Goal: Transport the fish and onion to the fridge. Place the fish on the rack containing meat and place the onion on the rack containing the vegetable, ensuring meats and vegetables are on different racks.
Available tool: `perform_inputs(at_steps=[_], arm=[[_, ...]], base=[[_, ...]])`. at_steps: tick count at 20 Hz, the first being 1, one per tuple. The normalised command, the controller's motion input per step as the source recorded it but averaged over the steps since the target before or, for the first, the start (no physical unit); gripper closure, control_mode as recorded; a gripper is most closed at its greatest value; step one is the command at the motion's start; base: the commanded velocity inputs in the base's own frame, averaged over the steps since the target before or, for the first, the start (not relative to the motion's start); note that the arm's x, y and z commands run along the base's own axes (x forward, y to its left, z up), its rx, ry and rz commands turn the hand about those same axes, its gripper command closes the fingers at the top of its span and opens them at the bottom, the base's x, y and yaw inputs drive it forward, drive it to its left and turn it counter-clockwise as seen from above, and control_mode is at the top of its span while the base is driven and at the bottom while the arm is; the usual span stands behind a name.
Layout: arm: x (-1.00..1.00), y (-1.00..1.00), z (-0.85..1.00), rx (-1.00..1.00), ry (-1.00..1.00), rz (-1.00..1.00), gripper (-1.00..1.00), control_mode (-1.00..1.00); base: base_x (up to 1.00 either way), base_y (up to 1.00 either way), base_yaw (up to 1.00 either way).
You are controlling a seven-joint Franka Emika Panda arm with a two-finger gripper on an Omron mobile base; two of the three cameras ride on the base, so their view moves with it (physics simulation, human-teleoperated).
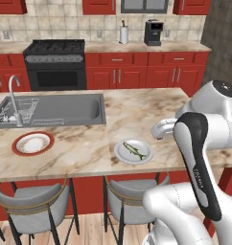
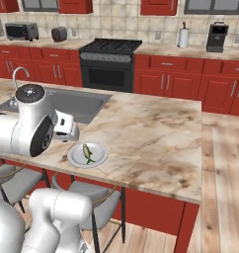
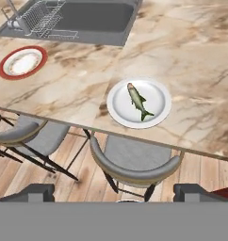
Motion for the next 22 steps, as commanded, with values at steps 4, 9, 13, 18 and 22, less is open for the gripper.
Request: perform_inputs(at_steps=[4,9,13,18,22], arm=[[0.47,0.00,-0.77,0.00,0.12,0.03,-1.00,-1.00],[0.52,0.01,-0.66,-0.03,0.04,0.06,-1.00,-1.00],[0.48,0.04,-0.55,-0.12,-0.12,0.01,-1.00,-1.00],[0.34,0.05,-0.52,-0.11,-0.05,0.00,-1.00,-1.00],[0.48,0.03,-0.39,0.00,0.00,0.00,-1.00,-1.00]], base=[[0.00,0.00,0.00],[0.00,0.00,0.00],[0.00,0.00,0.00],[0.00,0.00,0.00],[0.00,0.00,0.00]])
